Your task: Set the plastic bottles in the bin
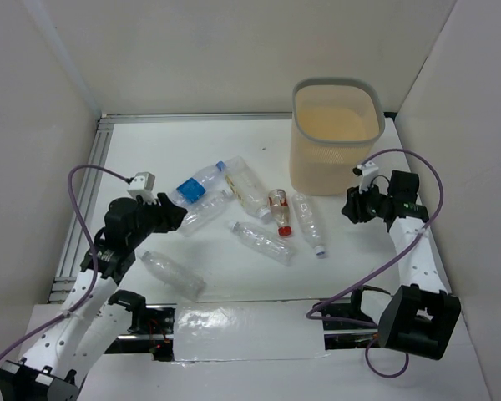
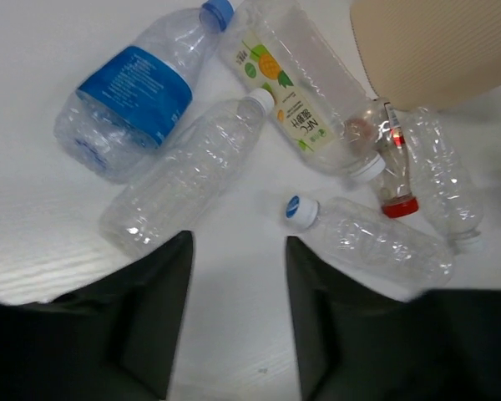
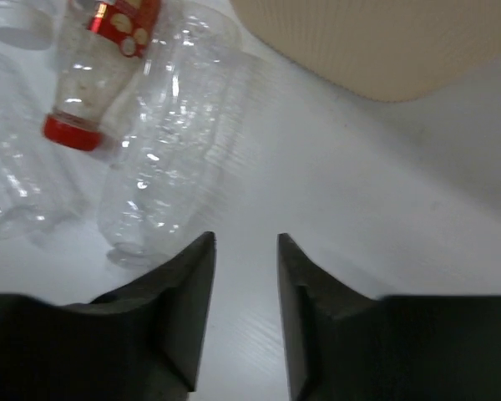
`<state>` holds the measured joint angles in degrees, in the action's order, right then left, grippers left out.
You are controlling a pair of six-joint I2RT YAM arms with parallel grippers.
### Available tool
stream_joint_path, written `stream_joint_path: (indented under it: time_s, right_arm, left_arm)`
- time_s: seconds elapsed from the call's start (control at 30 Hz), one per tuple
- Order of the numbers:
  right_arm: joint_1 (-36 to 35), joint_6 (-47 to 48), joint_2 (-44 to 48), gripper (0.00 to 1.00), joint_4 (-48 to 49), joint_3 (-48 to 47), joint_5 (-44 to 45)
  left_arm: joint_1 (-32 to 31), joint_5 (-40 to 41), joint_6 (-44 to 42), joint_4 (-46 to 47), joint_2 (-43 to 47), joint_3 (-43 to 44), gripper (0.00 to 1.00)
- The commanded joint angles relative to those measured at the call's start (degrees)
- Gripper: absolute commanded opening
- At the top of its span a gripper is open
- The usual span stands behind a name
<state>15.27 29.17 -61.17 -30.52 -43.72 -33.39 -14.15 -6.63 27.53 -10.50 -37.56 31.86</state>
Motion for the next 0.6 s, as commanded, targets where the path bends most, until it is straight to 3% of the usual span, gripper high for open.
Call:
stream_joint_path:
  time_s: [0.0, 0.07, 0.1, 0.13, 0.2, 0.23, 0.37, 0.57]
  right_arm:
    - [0.20, 13.60, -1.50, 0.37, -9.63, -4.52, -8.70]
    - [-1.72, 16.35, -0.98, 0.34, -9.66, -5.23, -9.42]
    - [-5.39, 13.31, -0.36, 0.47, -7.99, -4.53, -7.85]
    - [-7.86, 11.72, -0.36, 0.55, -6.67, -4.53, -5.83]
    - [-13.31, 7.50, 0.35, 0.71, -3.86, -3.82, -1.00]
    - [-15.60, 6.09, -0.61, 0.90, -3.32, -3.82, -1.68]
    - [-21.76, -6.29, -4.22, 1.00, 4.84, -1.81, 8.83]
    - [-26.16, -10.54, -8.00, 1.00, 11.88, -0.23, 19.68]
  left_arm:
    - [-1.66, 0.64, 4.62, -1.61, -1.11, 2.60, 0.52]
    - [-3.41, 3.37, 6.65, -3.55, -1.11, 3.12, 0.40]
    - [-4.03, 4.34, 7.36, -4.34, -1.11, 3.12, 0.42]
    - [-4.82, 6.26, 8.41, -5.48, -1.89, 3.82, 0.47]
    - [-7.37, 8.91, 9.03, -6.98, -3.65, 4.78, 0.66]
    - [-8.25, 11.27, 9.03, -7.77, -4.36, 5.84, 0.82]
    - [-11.68, 14.54, 6.58, -8.48, -7.43, 7.17, 0.93]
    - [-15.46, 17.26, 7.27, -9.53, -8.23, 8.31, 0.93]
